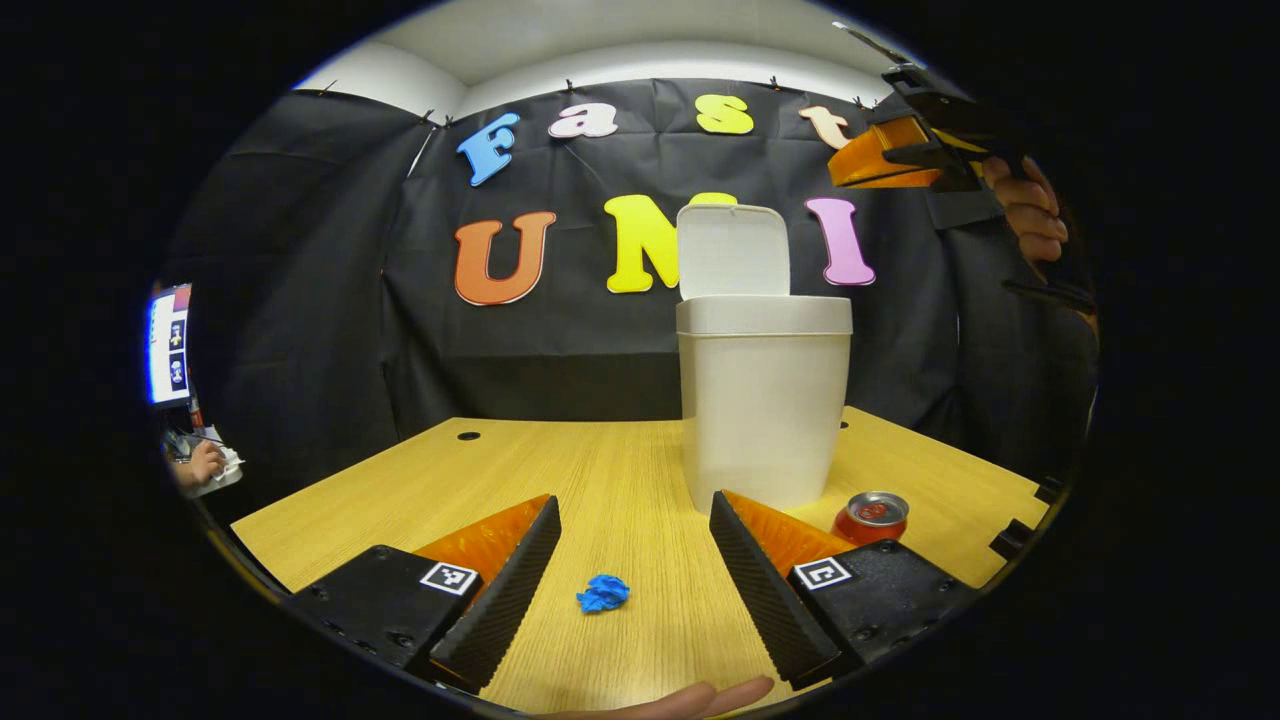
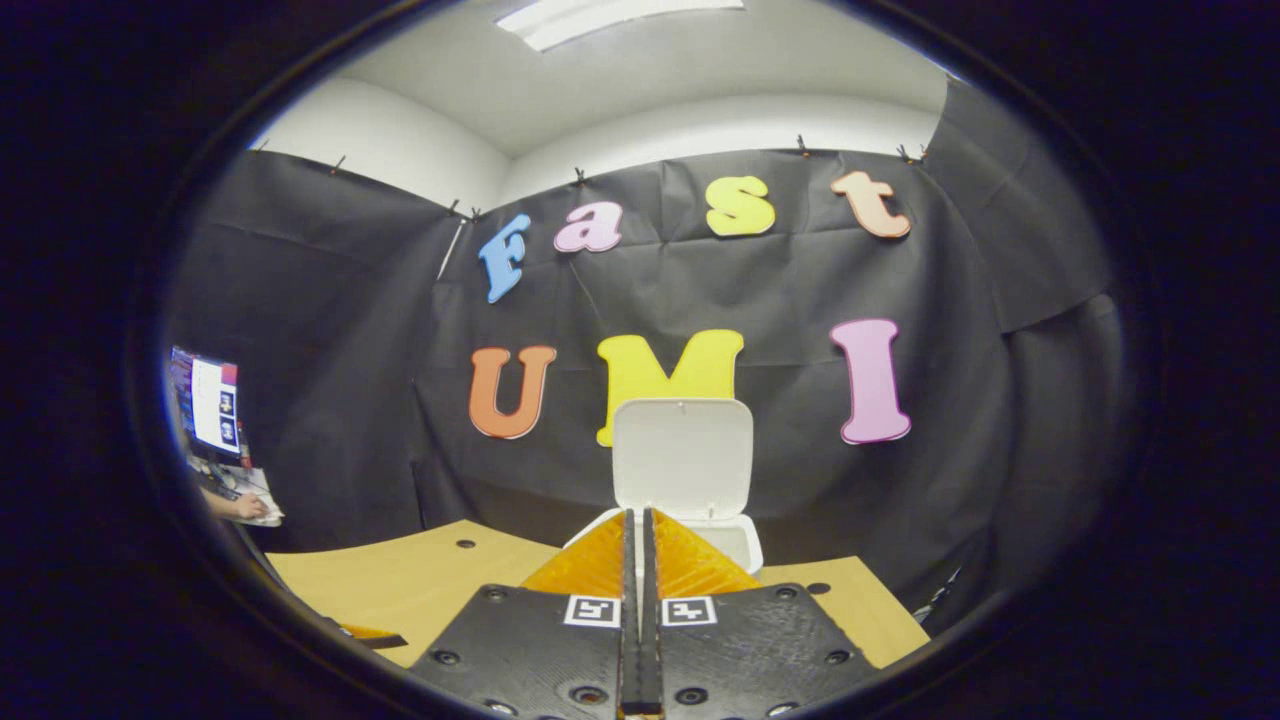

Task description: Press the lid of the desktop garbage bin to open it, pick up the crumpled paper on the desktop and throw it into the bin, then pick up the pop can on the desktop and drop it into the bin, and finally close the garbage bin lid.

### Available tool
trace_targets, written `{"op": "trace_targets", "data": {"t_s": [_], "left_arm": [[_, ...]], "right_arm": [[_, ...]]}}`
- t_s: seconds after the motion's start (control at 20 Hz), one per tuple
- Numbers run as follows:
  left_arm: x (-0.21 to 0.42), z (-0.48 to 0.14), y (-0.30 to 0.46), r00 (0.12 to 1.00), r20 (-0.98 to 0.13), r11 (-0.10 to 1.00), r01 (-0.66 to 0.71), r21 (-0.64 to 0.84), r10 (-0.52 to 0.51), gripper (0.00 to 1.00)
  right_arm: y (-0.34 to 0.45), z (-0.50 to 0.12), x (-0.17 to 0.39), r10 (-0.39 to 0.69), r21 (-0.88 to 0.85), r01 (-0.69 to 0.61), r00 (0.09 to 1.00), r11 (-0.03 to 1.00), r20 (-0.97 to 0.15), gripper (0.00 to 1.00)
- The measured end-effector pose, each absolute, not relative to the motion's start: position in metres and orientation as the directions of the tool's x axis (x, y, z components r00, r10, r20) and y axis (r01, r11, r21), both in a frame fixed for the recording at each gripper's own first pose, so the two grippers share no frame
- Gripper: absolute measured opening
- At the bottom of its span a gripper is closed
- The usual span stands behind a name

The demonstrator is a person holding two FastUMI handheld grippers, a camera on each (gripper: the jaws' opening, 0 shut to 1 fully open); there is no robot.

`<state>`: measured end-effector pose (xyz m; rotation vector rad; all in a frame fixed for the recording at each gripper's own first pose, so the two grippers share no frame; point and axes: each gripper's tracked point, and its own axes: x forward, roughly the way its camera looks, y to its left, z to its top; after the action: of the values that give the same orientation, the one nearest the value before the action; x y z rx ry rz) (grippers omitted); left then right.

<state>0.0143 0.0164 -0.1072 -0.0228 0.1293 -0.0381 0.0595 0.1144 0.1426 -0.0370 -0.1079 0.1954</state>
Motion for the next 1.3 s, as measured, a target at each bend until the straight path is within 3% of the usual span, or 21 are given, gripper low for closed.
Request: {"op": "trace_targets", "data": {"t_s": [0.2,0.3,0.35,0.4,0.45,0.6,0.75,0.95,1.3], "left_arm": [[0.017,-0.108,0.023,0.992,-0.123,1.000,0.017,-0.022,-0.020,0.99],[0.017,-0.111,0.025,0.991,-0.128,0.999,0.020,-0.035,-0.024,0.99],[0.018,-0.114,0.025,0.991,-0.135,0.999,0.021,-0.041,-0.026,0.98],[0.019,-0.116,0.026,0.990,-0.140,0.999,0.022,-0.046,-0.028,0.99],[0.020,-0.118,0.028,0.989,-0.144,0.999,0.019,-0.045,-0.025,0.99],[0.024,-0.125,0.039,0.988,-0.156,1.000,-0.008,-0.029,0.003,0.99],[0.033,-0.137,0.042,0.983,-0.186,0.999,-0.006,-0.040,-0.002,0.99],[0.041,-0.173,0.037,0.952,-0.305,0.998,0.014,-0.066,-0.033,0.99],[0.057,-0.219,0.020,0.886,-0.451,0.993,0.070,-0.096,-0.106,0.98]], "right_arm": [[0.107,0.124,0.048,0.201,-0.016,-0.200,0.977,0.980,0.075,0.02],[0.095,0.119,0.046,0.170,-0.019,-0.169,0.980,0.985,0.103,0.41],[0.090,0.114,0.045,0.148,-0.019,-0.147,0.983,0.989,0.112,0.52],[0.089,0.107,0.043,0.145,-0.025,-0.144,0.983,0.989,0.110,0.54],[0.088,0.097,0.042,0.139,-0.026,-0.137,0.985,0.990,0.099,0.70],[0.076,0.076,0.037,0.111,-0.027,-0.109,0.991,0.994,0.078,0.90],[0.075,0.061,0.027,0.118,-0.035,-0.115,0.990,0.993,0.079,0.94],[0.078,0.031,0.006,0.146,-0.040,-0.143,0.988,0.989,0.056,0.93],[0.071,-0.033,-0.009,0.182,-0.089,-0.191,0.978,0.978,-0.098,0.93]]}}
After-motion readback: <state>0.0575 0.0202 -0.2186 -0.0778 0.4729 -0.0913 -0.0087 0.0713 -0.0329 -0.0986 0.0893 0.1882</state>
